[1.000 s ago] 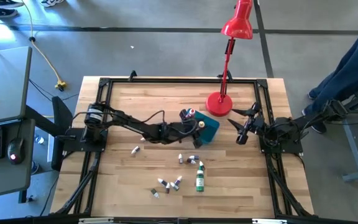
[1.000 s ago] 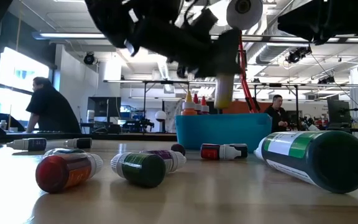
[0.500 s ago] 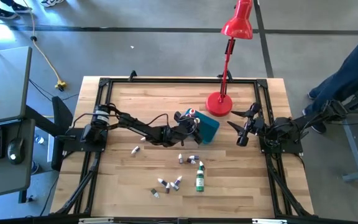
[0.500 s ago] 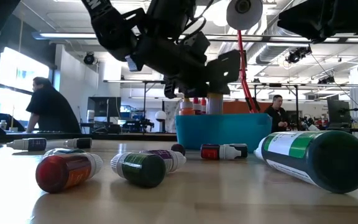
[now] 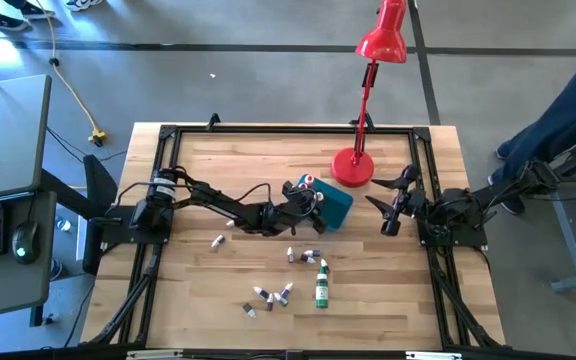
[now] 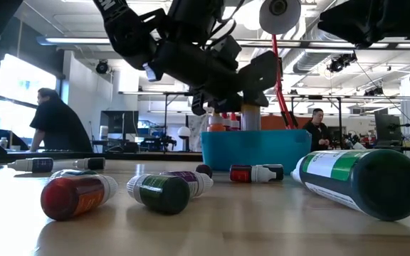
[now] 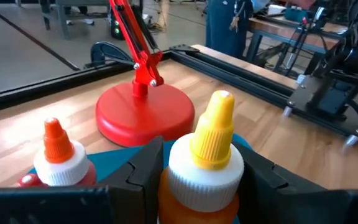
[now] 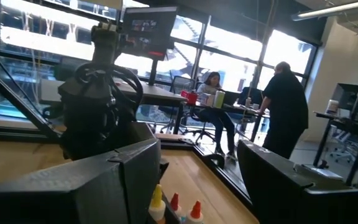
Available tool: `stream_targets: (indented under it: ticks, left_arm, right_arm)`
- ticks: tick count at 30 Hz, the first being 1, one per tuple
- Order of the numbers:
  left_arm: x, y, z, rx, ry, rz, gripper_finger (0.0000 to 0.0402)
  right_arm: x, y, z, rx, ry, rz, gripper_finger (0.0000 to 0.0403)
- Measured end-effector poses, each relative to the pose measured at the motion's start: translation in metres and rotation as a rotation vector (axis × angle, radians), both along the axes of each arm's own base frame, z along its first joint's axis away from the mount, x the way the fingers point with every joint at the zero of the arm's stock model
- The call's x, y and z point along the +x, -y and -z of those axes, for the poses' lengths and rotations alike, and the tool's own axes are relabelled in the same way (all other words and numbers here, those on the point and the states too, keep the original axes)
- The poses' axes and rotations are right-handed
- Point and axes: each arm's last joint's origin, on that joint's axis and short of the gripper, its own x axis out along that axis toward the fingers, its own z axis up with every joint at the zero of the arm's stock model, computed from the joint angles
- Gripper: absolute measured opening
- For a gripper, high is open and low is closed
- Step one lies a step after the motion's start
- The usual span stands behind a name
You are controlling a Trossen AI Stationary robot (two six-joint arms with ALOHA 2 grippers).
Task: Pick & Place food coloring
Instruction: Put the big yellow food coloring bottle into the blue container
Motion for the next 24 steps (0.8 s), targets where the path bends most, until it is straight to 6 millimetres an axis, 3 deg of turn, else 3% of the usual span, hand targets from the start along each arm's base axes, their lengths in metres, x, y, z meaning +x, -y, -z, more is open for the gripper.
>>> stream_targets:
  ticks: [5, 17, 24]
  left_arm:
    - [0.0, 0.006, -0.002, 0.004, 0.004, -0.005, 0.0138]
    - [0.016, 0.028, -0.031, 0.035, -0.027, -0.026, 0.0138]
    - [0.038, 0.034, -0.007, 0.042, -0.05, -0.069, 0.0138]
  right_arm:
    - [0.0, -0.001, -0.002, -0.004, 0.022, -0.044, 0.0209]
    - [0.0, -0.001, -0.002, -0.005, 0.023, -0.05, 0.0209]
    - [0.0, -0.001, -0.002, -0.004, 0.024, -0.052, 0.0208]
